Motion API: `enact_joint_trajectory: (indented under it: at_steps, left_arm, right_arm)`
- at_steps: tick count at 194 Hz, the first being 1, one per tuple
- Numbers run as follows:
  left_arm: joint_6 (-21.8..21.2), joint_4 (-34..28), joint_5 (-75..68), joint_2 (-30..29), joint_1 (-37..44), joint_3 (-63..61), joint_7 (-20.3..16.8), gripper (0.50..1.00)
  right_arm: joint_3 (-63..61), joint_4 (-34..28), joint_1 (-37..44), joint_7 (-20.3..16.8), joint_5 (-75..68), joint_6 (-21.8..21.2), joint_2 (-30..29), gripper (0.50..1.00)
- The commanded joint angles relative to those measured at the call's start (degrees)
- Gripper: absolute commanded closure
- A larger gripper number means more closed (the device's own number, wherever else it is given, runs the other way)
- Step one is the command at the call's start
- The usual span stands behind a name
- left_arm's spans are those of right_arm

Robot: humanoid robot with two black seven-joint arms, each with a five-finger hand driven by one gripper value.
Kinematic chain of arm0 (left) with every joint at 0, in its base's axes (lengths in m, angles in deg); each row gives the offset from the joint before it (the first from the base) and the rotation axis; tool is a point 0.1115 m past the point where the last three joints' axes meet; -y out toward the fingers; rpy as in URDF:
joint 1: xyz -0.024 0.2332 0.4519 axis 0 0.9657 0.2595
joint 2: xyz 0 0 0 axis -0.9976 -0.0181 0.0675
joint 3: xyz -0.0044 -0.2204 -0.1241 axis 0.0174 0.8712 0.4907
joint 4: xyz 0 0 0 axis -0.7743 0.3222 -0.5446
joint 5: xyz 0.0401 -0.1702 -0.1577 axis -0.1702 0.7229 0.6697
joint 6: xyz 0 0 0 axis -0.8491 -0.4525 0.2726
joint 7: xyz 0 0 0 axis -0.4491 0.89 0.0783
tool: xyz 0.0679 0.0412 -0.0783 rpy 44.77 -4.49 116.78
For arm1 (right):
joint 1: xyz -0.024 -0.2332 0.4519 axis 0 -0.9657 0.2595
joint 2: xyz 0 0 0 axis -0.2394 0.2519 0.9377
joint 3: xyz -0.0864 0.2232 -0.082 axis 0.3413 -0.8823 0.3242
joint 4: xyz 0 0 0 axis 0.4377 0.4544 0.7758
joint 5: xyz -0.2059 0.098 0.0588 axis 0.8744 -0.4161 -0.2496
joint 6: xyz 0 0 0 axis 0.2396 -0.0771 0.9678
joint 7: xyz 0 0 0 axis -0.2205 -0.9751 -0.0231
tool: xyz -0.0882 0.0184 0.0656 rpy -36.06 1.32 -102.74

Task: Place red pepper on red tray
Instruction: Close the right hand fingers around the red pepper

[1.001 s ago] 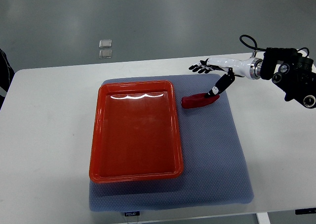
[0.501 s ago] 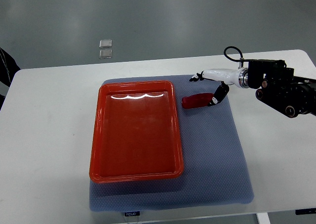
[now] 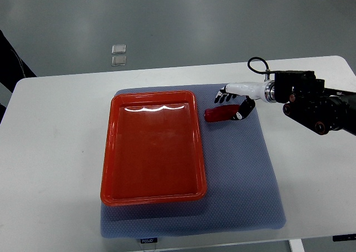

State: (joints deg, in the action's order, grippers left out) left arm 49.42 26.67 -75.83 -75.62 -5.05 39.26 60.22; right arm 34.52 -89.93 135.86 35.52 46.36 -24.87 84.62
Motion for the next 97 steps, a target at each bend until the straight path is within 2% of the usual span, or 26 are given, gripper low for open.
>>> enact_joint_trajectory:
  at_steps: [1,13,28,38,81,97]
  left_arm:
    - [0.00,0.00,0.01,0.00,-0.02,0.00,0.00,0.500]
    - [0.00,0.00,0.01,0.00,-0.02,0.00,0.00,0.500]
    - [0.00,0.00,0.01,0.00,0.07,0.00,0.00,0.500]
    - [0.00,0.00,0.01,0.00,0.07,0.00,0.00,0.500]
    - [0.00,0.00,0.01,0.00,0.07,0.00,0.00,0.500]
    - [0.00,0.00,0.01,0.00,-0.02,0.00,0.00,0.500]
  right_arm:
    - [0.00,-0.06,0.40,0.09,-0.08,-0.24,-0.17,0.777]
    - [0.09,-0.06,0.40,0.09,-0.08,-0.33,-0.17,0.789]
    - [0.52,-0.06,0.49,0.09,-0.08,-0.33,-0.26,0.840]
    - [0.96,-0.06,0.49,0.09,-0.08,-0.24,-0.53,0.854]
    - [1.76,-0.06,0.66,0.44,-0.08,-0.24,-0.53,0.993]
    - [1.67,-0.06,1.28,0.53,-0.08,-0.24,-0.61,1.000]
